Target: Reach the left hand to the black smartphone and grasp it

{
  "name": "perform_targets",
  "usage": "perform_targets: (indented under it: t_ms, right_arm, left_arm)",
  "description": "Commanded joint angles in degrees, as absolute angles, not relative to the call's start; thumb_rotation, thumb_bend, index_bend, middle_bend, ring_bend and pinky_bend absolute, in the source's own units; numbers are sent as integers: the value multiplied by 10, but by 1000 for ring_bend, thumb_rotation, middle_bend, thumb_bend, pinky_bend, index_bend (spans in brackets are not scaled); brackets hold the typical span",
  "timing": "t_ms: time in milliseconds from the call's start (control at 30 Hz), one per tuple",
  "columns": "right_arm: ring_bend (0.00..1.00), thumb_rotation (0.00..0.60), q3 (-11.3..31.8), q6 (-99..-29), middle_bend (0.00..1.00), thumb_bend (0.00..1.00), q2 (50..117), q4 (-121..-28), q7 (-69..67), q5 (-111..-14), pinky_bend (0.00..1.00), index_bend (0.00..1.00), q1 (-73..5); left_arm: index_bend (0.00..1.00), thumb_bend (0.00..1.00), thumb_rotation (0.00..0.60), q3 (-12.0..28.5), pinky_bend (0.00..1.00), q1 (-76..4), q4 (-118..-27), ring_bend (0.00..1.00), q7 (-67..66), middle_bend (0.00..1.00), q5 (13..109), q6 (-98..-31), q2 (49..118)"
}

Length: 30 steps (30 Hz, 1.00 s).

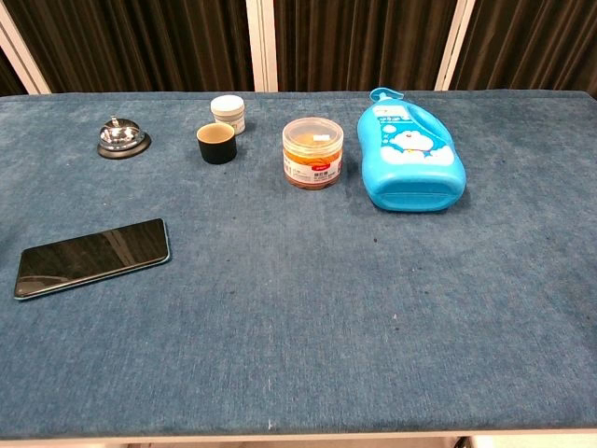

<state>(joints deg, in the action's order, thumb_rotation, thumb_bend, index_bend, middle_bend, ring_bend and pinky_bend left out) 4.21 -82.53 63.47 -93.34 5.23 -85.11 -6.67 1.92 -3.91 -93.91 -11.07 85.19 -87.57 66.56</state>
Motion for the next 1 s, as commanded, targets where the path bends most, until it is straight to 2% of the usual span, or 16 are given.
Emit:
perform_targets:
  t_ms: [33,267,467,567,800,1000]
  right_arm:
    - [0,600,42,-825,48,295,635,-934,52,-851,0,0,-67]
    - [0,600,44,-837,48,295,627,-927,37,-858,0,0,-64]
    - [0,600,44,-848,48,295,621,-920,24,-861,0,0,-58]
    - [0,600,43,-852,48,296,619,-921,21,-863,0,0,-55]
    - [0,600,43,-848,48,296,620,-918,19,-858,0,0,-54]
    - [0,600,44,-840,48,295,622,-914,15,-855,0,0,-58]
  left_arm:
    - [110,115,600,19,0,-40,-939,60,-112,125,851,-872,667]
    - [112,111,600,35,0,-63,-954,93,-129,150,857,-859,689]
    - [241,110,600,40,0,-107,-983,132,-173,184,866,-805,726]
    - [271,110,600,39,0,-131,-998,137,-210,184,861,-768,749]
    - [273,107,600,48,0,-169,-1030,129,-288,184,791,-701,810]
    - [325,134,600,61,0,-182,-1013,116,-345,182,718,-697,870]
